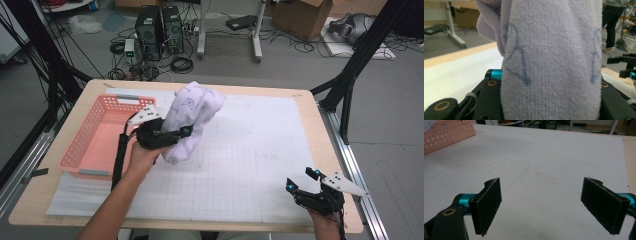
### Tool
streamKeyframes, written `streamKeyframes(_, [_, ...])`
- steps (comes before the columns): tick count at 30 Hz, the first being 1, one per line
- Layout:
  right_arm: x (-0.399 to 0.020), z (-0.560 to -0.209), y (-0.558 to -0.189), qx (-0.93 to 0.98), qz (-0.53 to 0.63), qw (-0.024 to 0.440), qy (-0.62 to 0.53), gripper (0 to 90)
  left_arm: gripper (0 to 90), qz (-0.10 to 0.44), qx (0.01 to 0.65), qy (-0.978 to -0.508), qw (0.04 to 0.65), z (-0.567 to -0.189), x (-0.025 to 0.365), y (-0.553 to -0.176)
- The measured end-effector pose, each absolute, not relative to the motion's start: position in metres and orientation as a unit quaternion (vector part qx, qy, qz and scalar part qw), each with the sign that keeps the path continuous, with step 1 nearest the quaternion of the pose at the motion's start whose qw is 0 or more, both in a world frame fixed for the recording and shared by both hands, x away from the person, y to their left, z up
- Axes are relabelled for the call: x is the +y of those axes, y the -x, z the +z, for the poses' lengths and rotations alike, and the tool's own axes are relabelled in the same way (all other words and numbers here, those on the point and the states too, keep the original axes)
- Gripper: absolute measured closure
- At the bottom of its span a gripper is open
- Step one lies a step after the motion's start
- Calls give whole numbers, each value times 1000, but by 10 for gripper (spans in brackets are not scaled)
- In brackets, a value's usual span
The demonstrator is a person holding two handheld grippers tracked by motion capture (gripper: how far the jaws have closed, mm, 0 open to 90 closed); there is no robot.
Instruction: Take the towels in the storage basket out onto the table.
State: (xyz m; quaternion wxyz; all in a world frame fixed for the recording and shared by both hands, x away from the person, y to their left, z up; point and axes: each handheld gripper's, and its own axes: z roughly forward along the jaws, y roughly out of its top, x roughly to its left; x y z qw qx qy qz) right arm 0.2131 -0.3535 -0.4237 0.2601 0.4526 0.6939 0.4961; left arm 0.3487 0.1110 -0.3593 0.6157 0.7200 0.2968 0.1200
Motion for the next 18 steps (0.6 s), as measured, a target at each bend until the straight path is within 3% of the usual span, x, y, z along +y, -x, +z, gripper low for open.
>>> streamKeyframes(7, [-353,-424,-214,695,498,258,-450,152,523,92,300,-735,601,-389,60,-359])
streamKeyframes(15, [-353,-424,-215,694,498,257,-452,153,484,80,312,-746,583,-412,37,-368])
streamKeyframes(18, [-353,-425,-215,695,497,256,-453,153,245,72,330,-752,565,-417,38,-372])
